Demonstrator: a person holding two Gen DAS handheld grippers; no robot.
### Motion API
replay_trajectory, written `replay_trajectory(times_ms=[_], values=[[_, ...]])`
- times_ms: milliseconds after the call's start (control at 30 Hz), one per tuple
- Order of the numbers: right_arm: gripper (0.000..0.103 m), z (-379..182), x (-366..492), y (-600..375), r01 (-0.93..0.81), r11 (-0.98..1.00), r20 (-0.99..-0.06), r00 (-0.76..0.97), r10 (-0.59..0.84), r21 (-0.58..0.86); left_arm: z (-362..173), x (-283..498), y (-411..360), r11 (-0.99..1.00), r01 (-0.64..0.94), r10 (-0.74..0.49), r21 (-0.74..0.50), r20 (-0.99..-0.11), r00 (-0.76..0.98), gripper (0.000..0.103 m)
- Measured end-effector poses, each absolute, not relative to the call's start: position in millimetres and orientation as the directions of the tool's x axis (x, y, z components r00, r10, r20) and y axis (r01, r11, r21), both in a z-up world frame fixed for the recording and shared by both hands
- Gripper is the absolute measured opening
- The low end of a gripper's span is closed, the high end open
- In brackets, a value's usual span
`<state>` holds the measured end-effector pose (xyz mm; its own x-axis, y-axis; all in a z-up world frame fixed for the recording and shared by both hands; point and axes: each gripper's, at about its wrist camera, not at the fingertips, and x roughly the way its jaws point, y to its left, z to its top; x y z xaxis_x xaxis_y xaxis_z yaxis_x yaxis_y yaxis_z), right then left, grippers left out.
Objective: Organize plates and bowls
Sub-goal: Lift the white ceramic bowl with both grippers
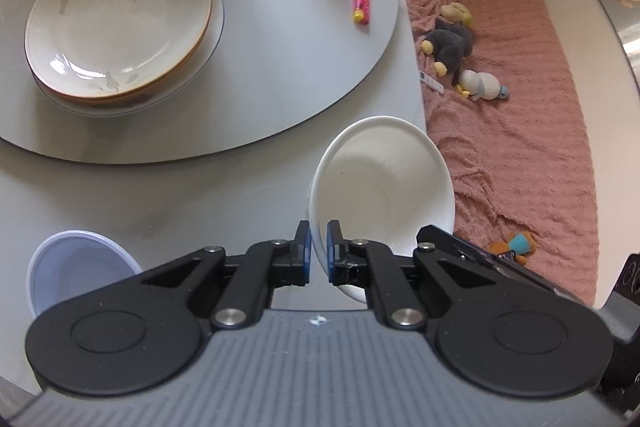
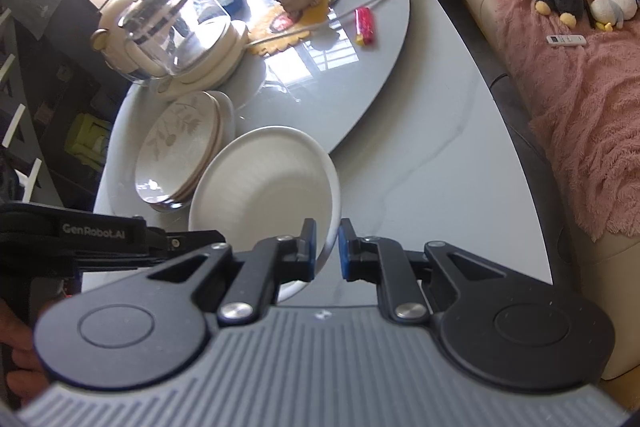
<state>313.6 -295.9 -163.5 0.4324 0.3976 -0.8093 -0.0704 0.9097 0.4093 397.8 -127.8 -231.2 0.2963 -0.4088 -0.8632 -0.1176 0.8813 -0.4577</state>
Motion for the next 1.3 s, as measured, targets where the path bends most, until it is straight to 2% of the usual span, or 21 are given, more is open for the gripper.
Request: replay_trajectory(times_ms=[467,800,1067,1300], values=[[0.014,-122.8,291.5,-252.8,-0.155,0.909,-0.79,0.452,0.414,0.388,-188.1,354.4,-76.8,0.867,-0.095,-0.429,-0.488,-0.831,0.355,0.009],[0.014,-117.3,275.1,-222.7,-0.211,0.904,-0.792,0.435,0.428,0.372,-181.8,330.7,-47.4,0.863,-0.104,-0.432,-0.494,-0.83,0.354,0.009],[0.014,-123.2,269.2,-198.5,-0.239,0.893,-0.804,0.391,0.448,0.382,-186.7,307.7,-20.1,0.854,-0.148,-0.418,-0.499,-0.828,0.374,0.009],[0.014,-150.0,268.4,-175.7,-0.187,0.867,-0.816,0.292,0.499,0.462,-201.7,291.5,13.1,0.851,-0.192,-0.395,-0.488,-0.838,0.377,0.009]])
